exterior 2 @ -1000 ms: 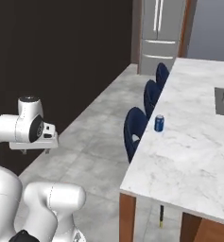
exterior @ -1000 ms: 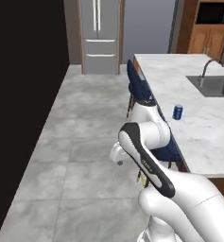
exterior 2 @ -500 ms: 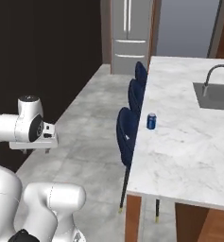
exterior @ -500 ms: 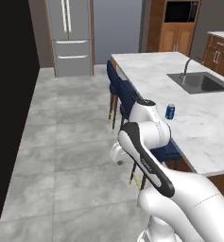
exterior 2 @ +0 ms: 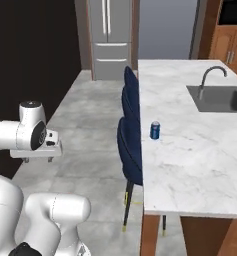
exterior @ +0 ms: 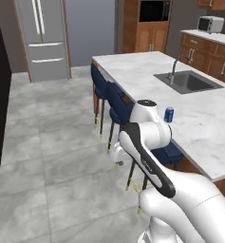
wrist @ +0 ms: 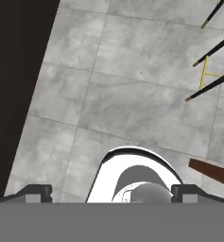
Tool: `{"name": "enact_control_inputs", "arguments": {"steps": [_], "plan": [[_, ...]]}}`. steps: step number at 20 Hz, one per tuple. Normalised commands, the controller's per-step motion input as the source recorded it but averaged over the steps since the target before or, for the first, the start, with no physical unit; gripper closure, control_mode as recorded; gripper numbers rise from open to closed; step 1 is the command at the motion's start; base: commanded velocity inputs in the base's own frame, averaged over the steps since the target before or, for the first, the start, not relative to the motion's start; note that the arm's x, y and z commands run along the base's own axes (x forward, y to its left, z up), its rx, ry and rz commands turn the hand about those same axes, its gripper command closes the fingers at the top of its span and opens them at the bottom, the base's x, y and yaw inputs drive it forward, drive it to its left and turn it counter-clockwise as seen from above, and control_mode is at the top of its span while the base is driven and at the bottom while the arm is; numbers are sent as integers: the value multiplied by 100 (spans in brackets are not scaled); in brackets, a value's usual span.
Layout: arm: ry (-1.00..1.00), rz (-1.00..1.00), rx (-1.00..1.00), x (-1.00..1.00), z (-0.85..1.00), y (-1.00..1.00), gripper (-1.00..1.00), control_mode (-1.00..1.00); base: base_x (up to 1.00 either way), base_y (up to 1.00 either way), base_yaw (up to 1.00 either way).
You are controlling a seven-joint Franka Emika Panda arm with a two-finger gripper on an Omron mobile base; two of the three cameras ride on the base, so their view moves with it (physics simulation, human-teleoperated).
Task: Four empty soda cans are scattered around the kitchen. Gather all the cans and cluster them next to the stove for recycling.
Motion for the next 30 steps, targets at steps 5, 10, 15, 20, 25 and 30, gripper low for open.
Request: {"name": "enact_control_inputs", "arguments": {"steps": [5,10,15,20,25,30], "plan": [[0,0,0,0,0,0,-100,100,41,46,-31],[0,0,0,0,0,0,-100,100,53,40,-33],[0,0,0,0,0,0,-100,100,56,39,-33],[0,0,0,0,0,0,-100,100,46,46,-31],[0,0,0,0,0,0,-100,100,28,57,-27],[0,0,0,0,0,0,-100,100,10,63,-22]]}}
